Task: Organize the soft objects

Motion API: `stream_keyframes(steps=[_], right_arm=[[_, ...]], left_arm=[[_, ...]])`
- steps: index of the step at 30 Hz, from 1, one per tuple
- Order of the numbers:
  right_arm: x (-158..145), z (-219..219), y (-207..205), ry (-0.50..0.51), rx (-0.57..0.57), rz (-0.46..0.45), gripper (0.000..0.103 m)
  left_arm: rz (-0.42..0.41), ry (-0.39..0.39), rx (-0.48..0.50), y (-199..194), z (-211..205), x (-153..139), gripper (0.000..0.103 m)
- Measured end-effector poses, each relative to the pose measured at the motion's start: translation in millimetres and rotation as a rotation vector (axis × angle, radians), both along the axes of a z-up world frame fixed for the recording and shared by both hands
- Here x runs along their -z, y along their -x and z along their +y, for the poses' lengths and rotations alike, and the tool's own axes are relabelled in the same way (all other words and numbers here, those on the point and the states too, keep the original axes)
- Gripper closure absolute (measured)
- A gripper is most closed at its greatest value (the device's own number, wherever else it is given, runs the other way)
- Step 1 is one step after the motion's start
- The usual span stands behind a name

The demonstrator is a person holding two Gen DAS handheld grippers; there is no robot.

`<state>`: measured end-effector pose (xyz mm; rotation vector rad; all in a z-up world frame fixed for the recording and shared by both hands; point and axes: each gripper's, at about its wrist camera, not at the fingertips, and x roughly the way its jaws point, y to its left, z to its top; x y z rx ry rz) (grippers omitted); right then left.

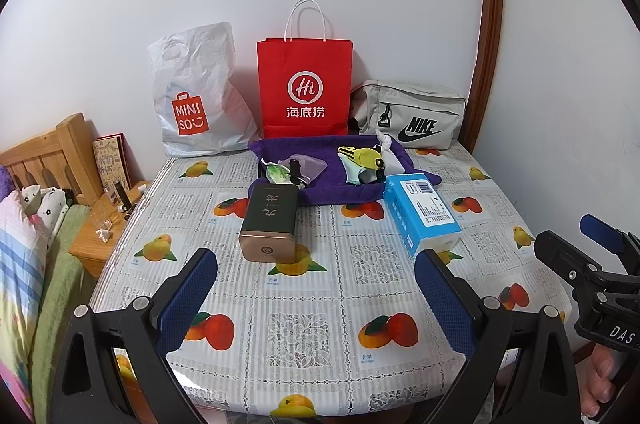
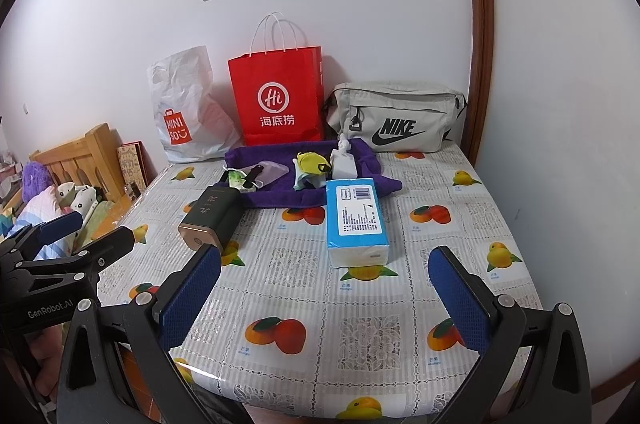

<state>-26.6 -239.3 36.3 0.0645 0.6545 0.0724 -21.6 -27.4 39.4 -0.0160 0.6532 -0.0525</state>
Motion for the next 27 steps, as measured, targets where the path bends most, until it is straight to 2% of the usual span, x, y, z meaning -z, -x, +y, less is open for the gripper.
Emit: stream_keyframes(steps=[27], right_arm=[[1.4, -1.4, -2.8, 0.004, 0.001, 0.009, 0.001]], left_arm=[[0.000, -0.001, 0.003, -0.4, 0.0, 0.7, 0.003]])
